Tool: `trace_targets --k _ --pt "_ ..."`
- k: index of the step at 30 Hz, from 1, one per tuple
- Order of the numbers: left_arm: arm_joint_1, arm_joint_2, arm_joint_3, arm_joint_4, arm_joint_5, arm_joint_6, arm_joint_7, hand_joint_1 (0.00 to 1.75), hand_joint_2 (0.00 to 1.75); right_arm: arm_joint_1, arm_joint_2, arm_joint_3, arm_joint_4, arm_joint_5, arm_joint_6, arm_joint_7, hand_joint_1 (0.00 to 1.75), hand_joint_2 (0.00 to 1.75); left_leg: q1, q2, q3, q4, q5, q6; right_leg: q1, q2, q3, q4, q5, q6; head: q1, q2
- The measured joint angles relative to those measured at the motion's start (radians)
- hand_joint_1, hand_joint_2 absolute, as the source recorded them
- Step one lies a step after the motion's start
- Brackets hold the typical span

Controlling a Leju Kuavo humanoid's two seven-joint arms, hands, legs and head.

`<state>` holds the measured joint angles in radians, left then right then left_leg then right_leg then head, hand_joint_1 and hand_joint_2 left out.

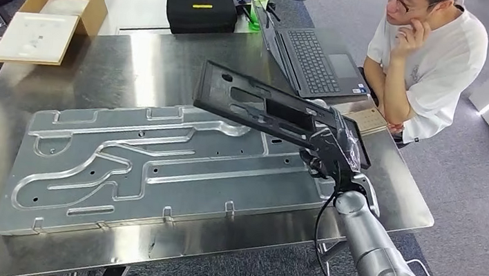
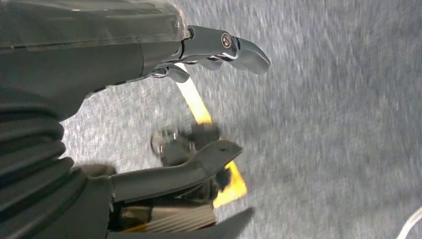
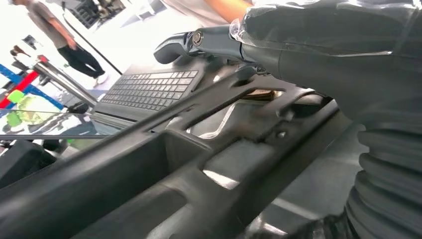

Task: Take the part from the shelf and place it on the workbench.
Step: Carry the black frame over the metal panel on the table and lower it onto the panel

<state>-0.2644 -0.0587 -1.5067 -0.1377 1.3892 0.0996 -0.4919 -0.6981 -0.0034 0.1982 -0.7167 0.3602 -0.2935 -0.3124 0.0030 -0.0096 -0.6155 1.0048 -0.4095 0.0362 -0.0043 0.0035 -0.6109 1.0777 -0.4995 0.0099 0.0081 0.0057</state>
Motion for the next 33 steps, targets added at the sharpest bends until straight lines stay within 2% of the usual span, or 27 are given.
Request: trace_targets --k 2,3,4,5,6,7,9,10,12,14,16,18,19,20,21,23,24,25,27,29,30,31,33 --pt "-0.001 0.001 0.0 0.0 0.005 0.001 0.0 0.0 0.0 -0.009 -0.004 -0.018 0.03 -0.017 0.021 0.001 0.0 1.75 0.0 0.001 0.003 -0.003 -0.001 0.006 -0.002 -0.001 -0.062 0.119 -0.054 0.005 0.0 0.0" --pt "-0.001 0.002 0.0 0.0 0.007 0.001 0.0 0.0 0.0 -0.012 -0.006 -0.026 0.045 -0.029 0.039 0.004 0.0 1.75 0.0 0.002 0.003 -0.002 -0.002 0.009 -0.003 0.0 -0.096 0.178 -0.072 0.007 0.0 0.0" --pt "0.0 0.002 0.0 0.0 0.009 0.001 0.0 0.0 0.0 -0.012 -0.008 -0.035 0.059 -0.045 0.063 0.007 0.0 1.75 0.0 0.001 0.004 -0.002 -0.003 0.01 -0.004 -0.001 -0.119 0.213 -0.074 0.008 0.0 0.0" --pt "0.001 0.002 0.0 0.0 0.01 0.0 0.0 0.0 0.0 -0.013 -0.01 -0.043 0.071 -0.065 0.098 0.01 0.0 1.75 0.0 0.001 0.004 0.0 -0.004 0.01 -0.005 -0.001 -0.126 0.213 -0.058 0.009 0.0 0.0" --pt "0.001 0.002 0.0 0.0 0.01 0.0 0.001 0.0 0.0 -0.015 -0.012 -0.052 0.082 -0.09 0.142 0.013 0.0 1.75 0.0 0.0 0.005 0.002 -0.006 0.01 -0.006 -0.001 -0.113 0.175 -0.026 0.008 0.0 0.0" --pt "0.001 0.002 0.0 0.0 0.01 -0.001 0.001 0.0 0.0 -0.019 -0.013 -0.06 0.09 -0.12 0.194 0.013 0.0 1.75 0.0 0.0 0.006 0.005 -0.008 0.008 -0.008 -0.001 -0.087 0.112 0.013 0.006 0.0 0.0" --pt "0.0 0.002 0.0 0.0 0.01 -0.003 0.001 0.0 0.0 -0.034 -0.018 -0.078 0.106 -0.186 0.317 0.004 0.0 1.75 -0.004 0.0 0.006 0.013 -0.016 -0.001 -0.005 -0.001 -0.034 -0.003 0.059 0.002 0.0 0.0" --pt "0.0 0.003 0.0 0.0 0.01 -0.004 0.0 0.0 0.0 -0.041 -0.022 -0.086 0.114 -0.221 0.38 -0.004 0.0 1.75 -0.005 0.0 0.005 0.015 -0.019 -0.006 -0.003 -0.001 -0.02 -0.031 0.065 -0.001 0.0 0.0" --pt "0.0 0.003 0.0 0.0 0.011 -0.006 0.0 0.0 0.0 -0.049 -0.03 -0.103 0.129 -0.296 0.51 -0.018 0.0 1.75 -0.004 0.001 0.007 0.016 -0.021 -0.016 0.001 0.0 -0.014 -0.041 0.063 -0.011 0.0 0.0" --pt "0.001 0.006 0.0 0.0 0.011 -0.006 0.0 0.0 0.0 -0.052 -0.035 -0.118 0.139 -0.351 0.598 -0.02 0.0 1.75 -0.001 0.002 0.004 0.033 -0.035 -0.026 0.0 0.0 -0.008 -0.047 0.066 -0.023 0.0 0.0" --pt "0.002 0.008 0.0 0.0 0.011 -0.007 0.0 0.0 0.0 -0.053 -0.037 -0.126 0.147 -0.373 0.631 -0.019 0.0 1.75 0.002 0.003 -0.03 0.114 -0.085 -0.033 -0.002 -0.001 -0.003 -0.052 0.068 -0.033 0.0 0.0" --pt "0.004 0.009 0.0 0.0 0.011 -0.008 0.0 0.0 0.0 -0.053 -0.037 -0.132 0.155 -0.378 0.637 -0.019 0.0 1.75 0.003 0.003 -0.088 0.243 -0.145 -0.038 0.0 -0.001 -0.003 -0.052 0.068 -0.038 0.0 0.0" --pt "0.005 0.009 0.0 0.0 0.011 -0.008 0.0 0.0 0.0 -0.054 -0.037 -0.134 0.158 -0.379 0.637 -0.019 0.0 1.75 0.003 0.003 -0.109 0.289 -0.159 -0.039 0.001 -0.001 -0.003 -0.052 0.067 -0.038 0.0 0.0" --pt "0.007 0.01 0.0 0.0 0.012 -0.009 0.0 0.0 0.0 -0.054 -0.037 -0.136 0.161 -0.379 0.637 -0.019 0.0 1.75 0.003 0.003 -0.112 0.298 -0.153 -0.038 0.002 -0.001 -0.002 -0.052 0.067 -0.038 0.0 0.0" --pt "0.008 0.01 0.0 0.0 0.012 -0.009 0.001 0.0 0.0 -0.054 -0.037 -0.139 0.164 -0.379 0.637 -0.019 0.0 1.75 0.003 0.003 -0.096 0.268 -0.13 -0.036 0.002 0.0 -0.001 -0.052 0.067 -0.038 0.0 0.0" --pt "0.007 0.012 0.0 0.0 0.012 -0.009 0.001 0.0 0.0 -0.055 -0.037 -0.142 0.166 -0.379 0.637 -0.018 0.0 1.75 0.001 0.003 -0.024 0.13 -0.069 -0.027 0.003 0.0 0.001 -0.052 0.067 -0.036 0.0 0.0" --pt "0.006 0.013 0.0 0.0 0.012 -0.009 0.0 0.0 0.0 -0.055 -0.038 -0.143 0.167 -0.379 0.637 -0.018 0.0 1.75 -0.001 0.003 0.008 0.068 -0.049 -0.023 0.005 0.0 0.002 -0.051 0.067 -0.033 0.0 0.0" --pt "0.005 0.014 0.0 0.0 0.012 -0.009 0.0 0.0 0.0 -0.055 -0.039 -0.145 0.168 -0.379 0.637 -0.018 0.0 1.75 -0.003 0.003 0.028 0.028 -0.04 -0.019 0.006 -0.001 0.001 -0.051 0.068 -0.029 0.0 0.0" --pt "0.006 0.014 0.0 0.0 0.012 -0.009 0.0 0.0 0.0 -0.055 -0.042 -0.148 0.17 -0.38 0.636 -0.018 0.0 1.75 -0.007 0.003 0.035 0.01 -0.036 -0.012 0.005 0.0 0.0 -0.053 0.071 -0.019 0.0 0.0" --pt "0.006 0.014 0.0 0.0 0.012 -0.009 0.0 0.0 0.0 -0.056 -0.044 -0.15 0.172 -0.38 0.636 -0.017 0.0 1.75 -0.004 0.005 0.039 -0.001 -0.028 -0.001 0.004 0.0 -0.001 -0.049 0.066 -0.009 0.0 0.0" --pt "0.006 0.014 0.0 0.0 0.012 -0.009 0.0 0.0 0.0 -0.056 -0.045 -0.152 0.173 -0.38 0.636 -0.016 0.0 1.75 -0.001 0.006 0.041 -0.007 -0.023 0.005 0.003 0.0 -0.01 -0.029 0.05 -0.004 0.0 0.0" --pt "0.005 0.015 0.0 0.0 0.012 -0.009 0.0 0.0 0.0 -0.056 -0.047 -0.153 0.174 -0.38 0.636 -0.016 0.0 1.75 0.0 0.007 0.042 -0.011 -0.02 0.009 0.002 0.0 -0.03 0.013 0.023 0.0 0.0 0.0" --pt "0.005 0.015 0.0 0.0 0.012 -0.009 0.0 0.0 0.0 -0.054 -0.049 -0.153 0.178 -0.38 0.636 -0.015 0.0 1.75 -0.001 0.008 0.04 -0.012 -0.018 0.013 -0.002 0.0 -0.089 0.141 -0.041 0.005 0.0 0.0"
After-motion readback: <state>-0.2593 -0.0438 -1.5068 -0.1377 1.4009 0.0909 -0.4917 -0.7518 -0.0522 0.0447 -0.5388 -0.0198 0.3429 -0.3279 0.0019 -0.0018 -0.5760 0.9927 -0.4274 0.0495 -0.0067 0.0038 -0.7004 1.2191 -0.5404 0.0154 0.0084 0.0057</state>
